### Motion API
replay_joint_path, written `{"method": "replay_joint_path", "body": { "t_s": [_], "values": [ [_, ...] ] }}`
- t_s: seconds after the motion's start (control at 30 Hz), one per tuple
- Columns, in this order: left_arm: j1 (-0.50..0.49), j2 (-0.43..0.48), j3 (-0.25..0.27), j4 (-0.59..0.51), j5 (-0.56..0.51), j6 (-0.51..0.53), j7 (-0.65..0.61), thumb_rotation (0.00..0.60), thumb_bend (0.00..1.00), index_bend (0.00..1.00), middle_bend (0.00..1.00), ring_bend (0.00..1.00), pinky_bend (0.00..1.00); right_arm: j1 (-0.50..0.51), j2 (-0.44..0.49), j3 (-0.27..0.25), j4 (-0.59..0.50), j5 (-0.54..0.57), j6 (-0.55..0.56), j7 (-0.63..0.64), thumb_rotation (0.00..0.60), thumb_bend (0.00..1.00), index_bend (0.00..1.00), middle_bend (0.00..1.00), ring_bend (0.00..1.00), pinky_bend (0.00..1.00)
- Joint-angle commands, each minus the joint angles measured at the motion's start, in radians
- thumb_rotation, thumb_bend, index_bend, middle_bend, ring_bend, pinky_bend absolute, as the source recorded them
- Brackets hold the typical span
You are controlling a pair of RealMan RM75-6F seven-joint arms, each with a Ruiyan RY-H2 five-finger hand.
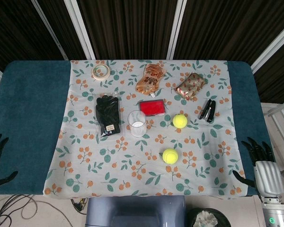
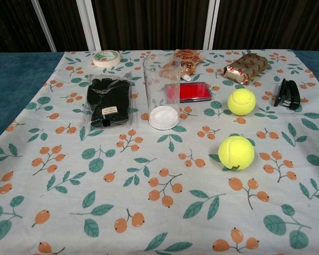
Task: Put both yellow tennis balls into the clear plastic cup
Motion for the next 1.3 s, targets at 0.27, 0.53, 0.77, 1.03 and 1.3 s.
{"method": "replay_joint_path", "body": {
  "t_s": [0.27, 0.53, 0.77, 1.03, 1.3],
  "values": [
    [0.000, -0.002, 0.001, -0.001, 0.000, -0.003, 0.007, 0.600, 0.04, 0.09, 0.00, 0.00, 0.10, 0.002, 0.010, -0.003, -0.004, 0.000, -0.006, 0.013, 0.600, 0.24, 0.16, 0.10, 0.16, 0.00],
    [0.002, -0.005, 0.005, -0.004, 0.010, 0.003, 0.017, 0.600, 0.04, 0.09, 0.00, 0.00, 0.10, 0.000, 0.042, -0.005, -0.033, 0.015, -0.022, 0.084, 0.600, 0.24, 0.16, 0.10, 0.10, 0.00],
    [0.006, -0.006, 0.012, -0.008, 0.017, 0.006, 0.017, 0.600, 0.04, 0.09, 0.00, 0.00, 0.10, 0.012, 0.084, -0.021, -0.054, 0.015, -0.070, 0.156, 0.600, 0.24, 0.16, 0.10, 0.08, 0.00],
    [0.000, -0.011, 0.001, 0.003, 0.008, 0.003, 0.007, 0.600, 0.04, 0.09, 0.00, 0.00, 0.10, 0.092, 0.047, 0.020, -0.004, 0.063, -0.180, 0.115, 0.600, 0.24, 0.16, 0.09, 0.08, 0.00],
    [-0.011, -0.026, -0.011, 0.017, -0.030, -0.027, 0.033, 0.600, 0.04, 0.09, 0.00, 0.00, 0.10, 0.314, -0.055, 0.116, 0.106, 0.201, -0.484, 0.074, 0.600, 0.24, 0.15, 0.07, 0.06, 0.00]
  ]
}}
